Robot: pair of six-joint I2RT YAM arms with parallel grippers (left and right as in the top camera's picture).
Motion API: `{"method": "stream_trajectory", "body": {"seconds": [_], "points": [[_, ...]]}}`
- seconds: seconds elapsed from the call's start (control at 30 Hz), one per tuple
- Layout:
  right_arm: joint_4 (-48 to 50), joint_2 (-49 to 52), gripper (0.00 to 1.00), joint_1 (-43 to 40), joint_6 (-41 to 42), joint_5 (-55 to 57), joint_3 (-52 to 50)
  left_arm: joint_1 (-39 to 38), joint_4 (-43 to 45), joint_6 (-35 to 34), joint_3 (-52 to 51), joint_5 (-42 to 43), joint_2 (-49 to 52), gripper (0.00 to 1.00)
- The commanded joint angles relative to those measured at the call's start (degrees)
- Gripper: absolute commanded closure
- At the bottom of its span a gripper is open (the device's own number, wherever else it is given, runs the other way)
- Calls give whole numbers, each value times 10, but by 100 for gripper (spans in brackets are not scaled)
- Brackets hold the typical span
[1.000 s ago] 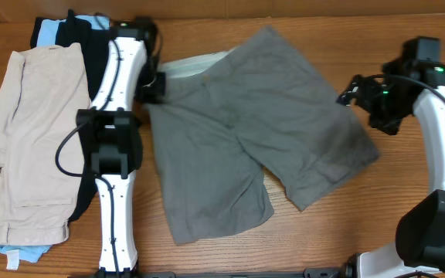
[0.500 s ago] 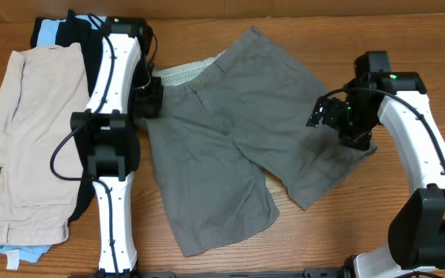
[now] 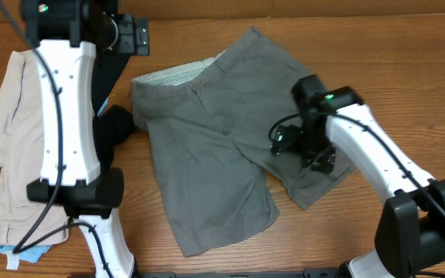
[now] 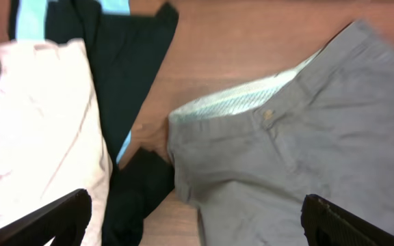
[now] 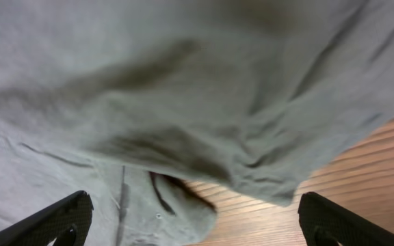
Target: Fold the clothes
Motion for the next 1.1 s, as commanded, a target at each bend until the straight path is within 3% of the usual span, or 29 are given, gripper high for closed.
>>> {"method": "stream_trajectory", "body": {"seconds": [0.0,0.17,0.57,1.07], "points": [[19,-4,0,35,57,20,-16,-3,2,22,2,29,-10,0],[45,-4,0,65,60,20,-25,-3,-7,37,1,29,-4,0],[120,-4,0,45,60,17,-123,-4,2,37,-2,29,6,0],[228,8,0,-92,13,-24,-179,-5,21,37,-15,37,7,0]]}}
